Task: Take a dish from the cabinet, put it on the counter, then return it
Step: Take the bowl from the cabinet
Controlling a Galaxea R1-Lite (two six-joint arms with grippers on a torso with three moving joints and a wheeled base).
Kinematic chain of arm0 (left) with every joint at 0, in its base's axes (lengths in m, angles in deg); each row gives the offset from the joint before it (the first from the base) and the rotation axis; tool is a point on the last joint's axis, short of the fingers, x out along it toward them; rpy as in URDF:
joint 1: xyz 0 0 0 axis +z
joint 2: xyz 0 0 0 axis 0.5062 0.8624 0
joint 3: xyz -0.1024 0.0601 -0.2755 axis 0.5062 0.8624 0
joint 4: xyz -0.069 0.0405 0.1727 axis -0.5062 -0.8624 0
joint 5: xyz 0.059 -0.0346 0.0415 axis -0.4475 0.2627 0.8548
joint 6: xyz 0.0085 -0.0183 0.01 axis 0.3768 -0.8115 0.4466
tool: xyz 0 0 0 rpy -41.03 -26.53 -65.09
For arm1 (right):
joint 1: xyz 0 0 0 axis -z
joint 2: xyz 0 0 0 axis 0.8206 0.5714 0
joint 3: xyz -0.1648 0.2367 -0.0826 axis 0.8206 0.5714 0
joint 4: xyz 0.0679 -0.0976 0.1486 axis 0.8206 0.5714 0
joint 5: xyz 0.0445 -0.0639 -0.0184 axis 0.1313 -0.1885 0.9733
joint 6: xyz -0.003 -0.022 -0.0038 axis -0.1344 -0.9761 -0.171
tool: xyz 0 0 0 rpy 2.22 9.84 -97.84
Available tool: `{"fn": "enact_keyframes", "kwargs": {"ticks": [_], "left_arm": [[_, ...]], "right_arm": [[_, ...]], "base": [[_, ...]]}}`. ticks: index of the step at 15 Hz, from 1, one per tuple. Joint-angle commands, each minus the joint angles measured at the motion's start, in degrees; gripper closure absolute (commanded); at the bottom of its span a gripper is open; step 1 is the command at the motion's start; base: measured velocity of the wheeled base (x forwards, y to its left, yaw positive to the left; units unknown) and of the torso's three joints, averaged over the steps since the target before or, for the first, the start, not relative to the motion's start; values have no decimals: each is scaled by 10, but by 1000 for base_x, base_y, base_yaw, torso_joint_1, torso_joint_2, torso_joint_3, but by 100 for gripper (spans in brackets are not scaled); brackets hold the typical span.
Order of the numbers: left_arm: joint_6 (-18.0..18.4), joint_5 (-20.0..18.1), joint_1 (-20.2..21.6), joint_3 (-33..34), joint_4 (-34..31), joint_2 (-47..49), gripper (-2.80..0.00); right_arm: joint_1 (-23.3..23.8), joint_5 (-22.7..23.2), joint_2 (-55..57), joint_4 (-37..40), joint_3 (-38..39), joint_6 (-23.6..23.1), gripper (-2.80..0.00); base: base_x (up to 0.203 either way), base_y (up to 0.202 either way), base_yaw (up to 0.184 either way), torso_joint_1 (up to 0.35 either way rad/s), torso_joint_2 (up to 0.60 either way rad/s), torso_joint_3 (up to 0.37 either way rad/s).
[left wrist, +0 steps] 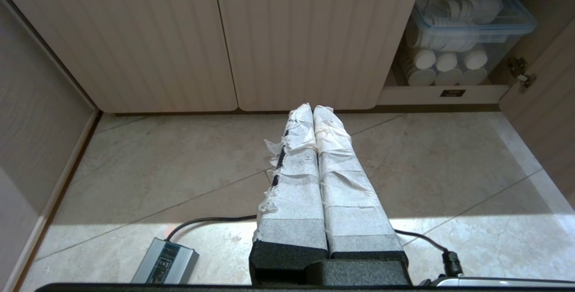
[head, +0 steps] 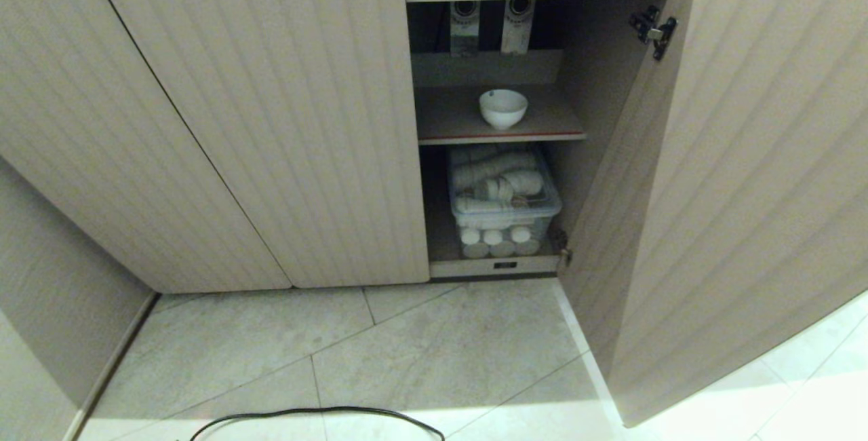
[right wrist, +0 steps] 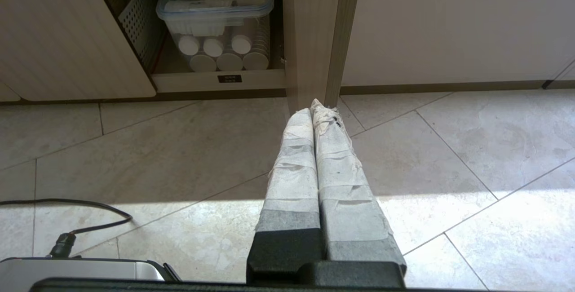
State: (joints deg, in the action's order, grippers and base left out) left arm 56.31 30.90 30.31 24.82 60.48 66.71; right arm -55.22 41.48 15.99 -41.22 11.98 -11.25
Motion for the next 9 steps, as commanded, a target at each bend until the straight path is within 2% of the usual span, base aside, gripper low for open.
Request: {"fn": "enact_keyframes", "kwargs": {"ticks": [1,9], "left_arm": [[0,0,0,0,0,0,0],[0,0,0,-1,1,0,0]], "right_arm": [[0,0,0,0,0,-2,0],[0,-1,0,1,0,-6,0]], "base": [[0,0,0,0,0,0],[0,0,0,0,0,0]]}}
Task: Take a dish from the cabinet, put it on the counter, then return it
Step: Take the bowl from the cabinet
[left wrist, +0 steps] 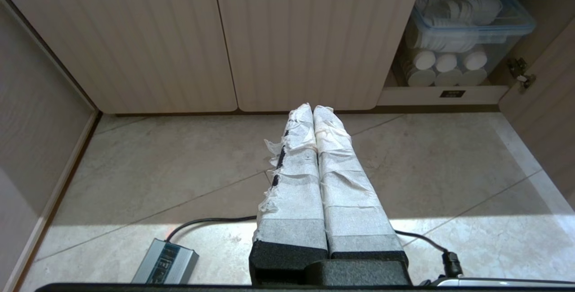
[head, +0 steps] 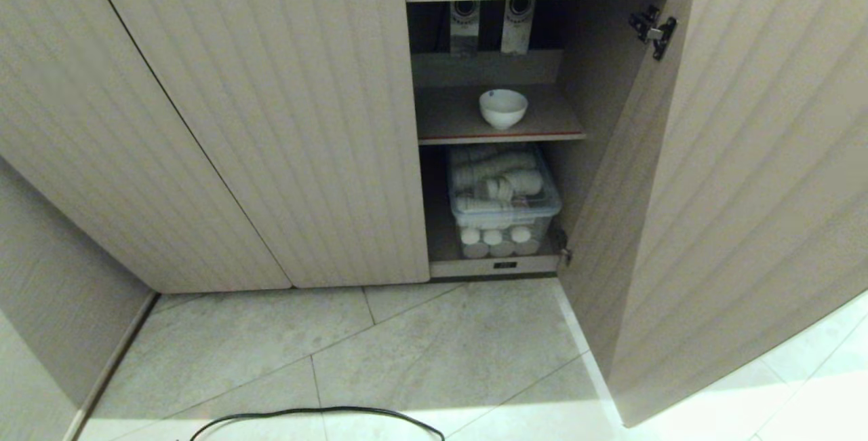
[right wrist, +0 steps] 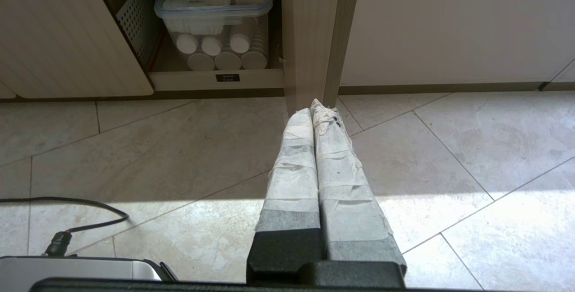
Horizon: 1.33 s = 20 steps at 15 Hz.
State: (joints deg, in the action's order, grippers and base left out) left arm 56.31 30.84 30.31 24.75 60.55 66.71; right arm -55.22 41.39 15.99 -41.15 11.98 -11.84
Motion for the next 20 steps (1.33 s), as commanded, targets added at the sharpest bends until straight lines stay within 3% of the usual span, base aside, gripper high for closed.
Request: {"fn": "enact_keyframes", "kwargs": {"ticks": [1,20], "left_arm": [[0,0,0,0,0,0,0],[0,0,0,0,0,0,0]], "right_arm": [[0,0,0,0,0,0,0],[0,0,0,0,0,0,0]], "base": [[0,0,0,0,0,0],[0,0,0,0,0,0]]}}
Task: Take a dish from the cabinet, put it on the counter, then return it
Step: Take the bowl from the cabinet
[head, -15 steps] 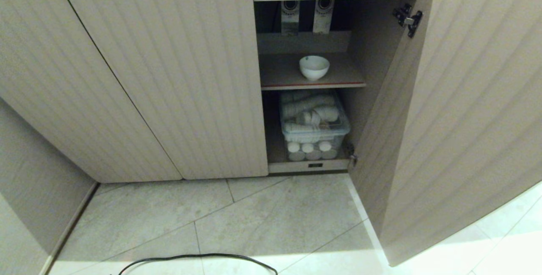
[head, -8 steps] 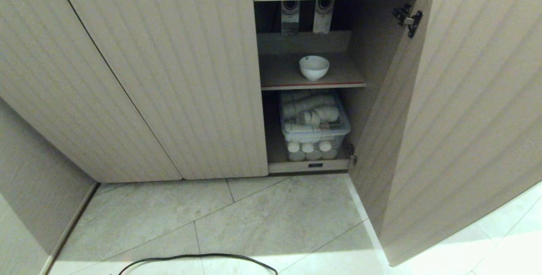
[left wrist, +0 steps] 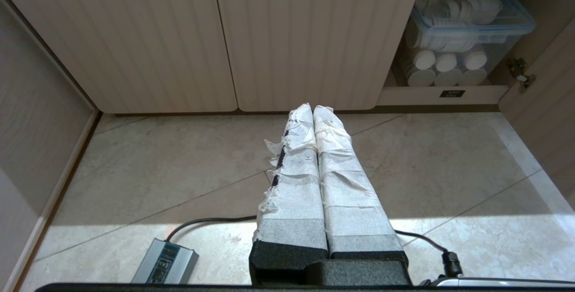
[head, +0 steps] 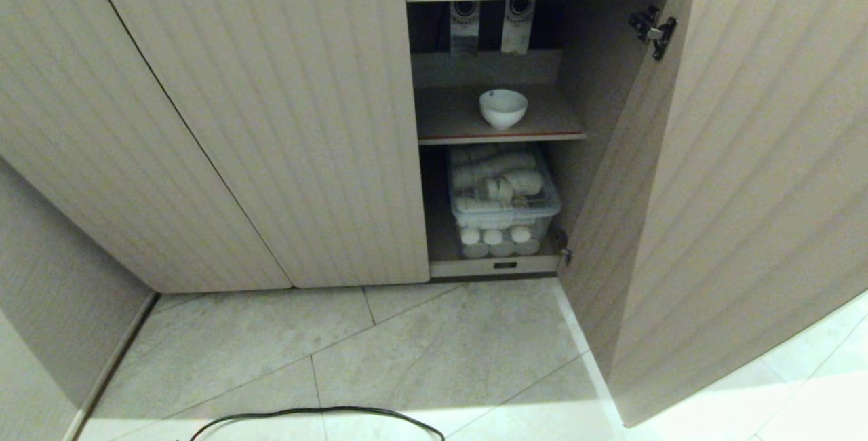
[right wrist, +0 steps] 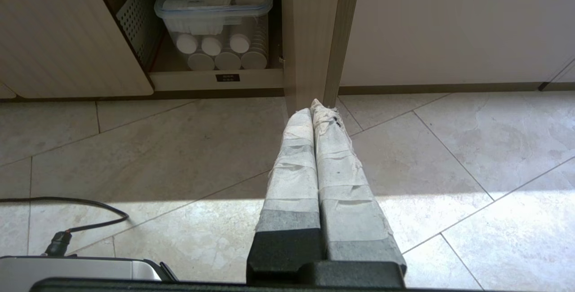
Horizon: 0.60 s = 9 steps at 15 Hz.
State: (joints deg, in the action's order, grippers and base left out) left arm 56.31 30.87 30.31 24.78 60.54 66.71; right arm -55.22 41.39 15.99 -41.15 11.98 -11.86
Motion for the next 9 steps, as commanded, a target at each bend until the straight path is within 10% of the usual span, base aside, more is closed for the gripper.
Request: {"fn": "enact_keyframes", "kwargs": {"ticks": [1,9], "left_arm": [[0,0,0,0,0,0,0],[0,0,0,0,0,0,0]], "right_arm": [[0,0,0,0,0,-1,0],[0,0,0,0,0,-1,0]], "base": [[0,0,0,0,0,0],[0,0,0,0,0,0]]}}
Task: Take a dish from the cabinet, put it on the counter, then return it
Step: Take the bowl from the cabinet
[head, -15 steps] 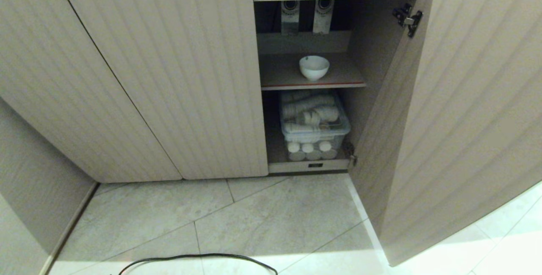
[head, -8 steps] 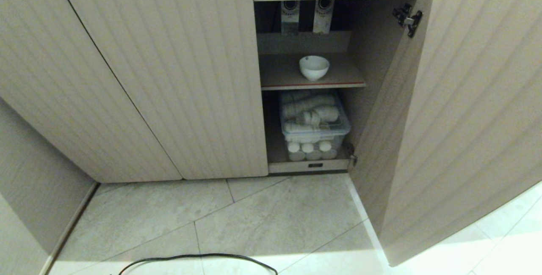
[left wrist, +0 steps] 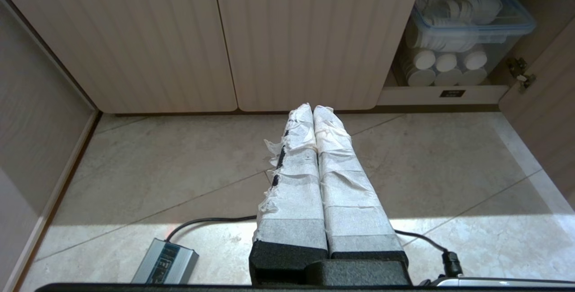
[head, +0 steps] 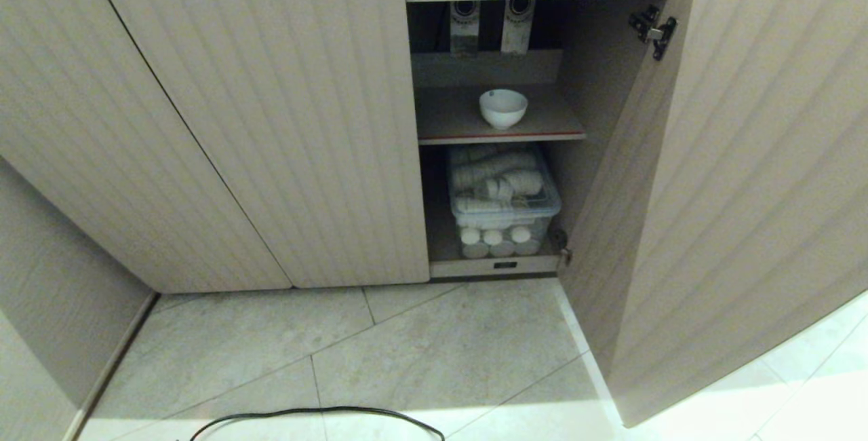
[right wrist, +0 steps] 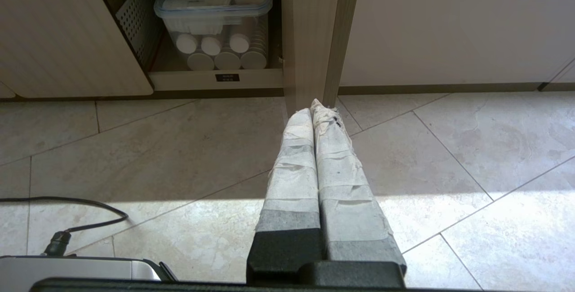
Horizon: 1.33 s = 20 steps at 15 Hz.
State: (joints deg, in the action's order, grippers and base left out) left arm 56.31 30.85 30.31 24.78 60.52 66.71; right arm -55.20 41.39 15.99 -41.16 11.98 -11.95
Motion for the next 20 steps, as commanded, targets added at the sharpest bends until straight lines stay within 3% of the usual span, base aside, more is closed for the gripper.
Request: {"fn": "enact_keyframes", "kwargs": {"ticks": [1,16,20], "left_arm": [[0,0,0,0,0,0,0],[1,0,0,0,0,0,0],[0,0,0,0,0,0,0]], "right_arm": [[0,0,0,0,0,0,0],[0,1,0,0,0,-7,0],[0,1,0,-1,0,-7,0]], "base": [[0,0,0,0,0,0],[0,0,0,0,0,0],[2,144,0,3,-1,1]]}}
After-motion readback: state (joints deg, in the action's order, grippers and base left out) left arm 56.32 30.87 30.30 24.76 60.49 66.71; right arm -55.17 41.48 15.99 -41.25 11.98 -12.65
